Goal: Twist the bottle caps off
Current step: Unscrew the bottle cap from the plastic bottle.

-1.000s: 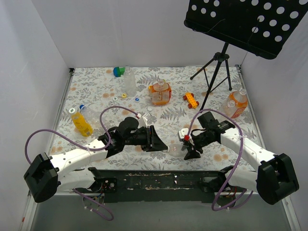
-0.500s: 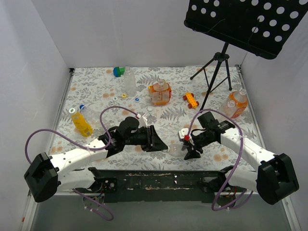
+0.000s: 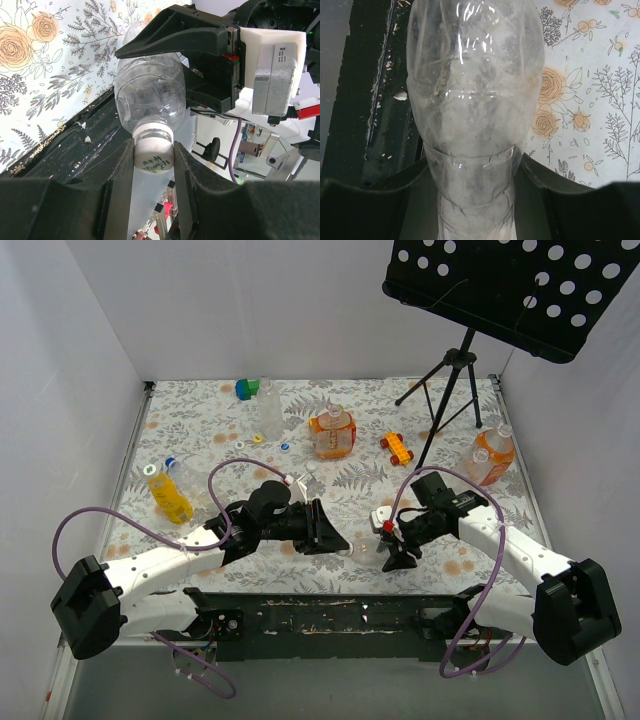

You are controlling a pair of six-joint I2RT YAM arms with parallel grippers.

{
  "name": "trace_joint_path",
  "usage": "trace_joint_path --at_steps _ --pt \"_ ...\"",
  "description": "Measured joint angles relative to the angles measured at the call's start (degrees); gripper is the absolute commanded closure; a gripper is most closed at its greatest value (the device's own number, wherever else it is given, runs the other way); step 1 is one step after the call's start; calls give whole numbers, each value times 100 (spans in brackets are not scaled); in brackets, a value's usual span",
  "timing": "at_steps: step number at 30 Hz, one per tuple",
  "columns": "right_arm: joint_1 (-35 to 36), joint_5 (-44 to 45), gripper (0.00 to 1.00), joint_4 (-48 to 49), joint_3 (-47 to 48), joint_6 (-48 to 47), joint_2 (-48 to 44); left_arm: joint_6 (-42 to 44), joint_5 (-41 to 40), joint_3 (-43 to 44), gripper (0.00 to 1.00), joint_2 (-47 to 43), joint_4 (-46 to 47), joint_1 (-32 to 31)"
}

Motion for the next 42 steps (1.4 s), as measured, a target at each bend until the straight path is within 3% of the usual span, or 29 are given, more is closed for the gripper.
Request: trace_joint_path --at_steps 9,16,20,32,37,42 --pt "-26 190 94 -46 -4 9 4 168 -20 39 36 -20 -160 2" --pt "-44 334 94 -55 -9 11 4 564 -151 173 13 -267 -431 35" --pt "-44 356 94 -55 -9 11 4 1307 -258 269 2 -581 -651 35" --pt "-44 356 94 -55 -9 9 2 5501 -192 0 2 -2037 -597 39" --pt "-44 356 94 -55 -9 9 2 6699 83 -361 2 -2063 -354 39" --pt "-42 356 94 -55 -9 7 0 7230 367 -411 2 -1851 -192 39"
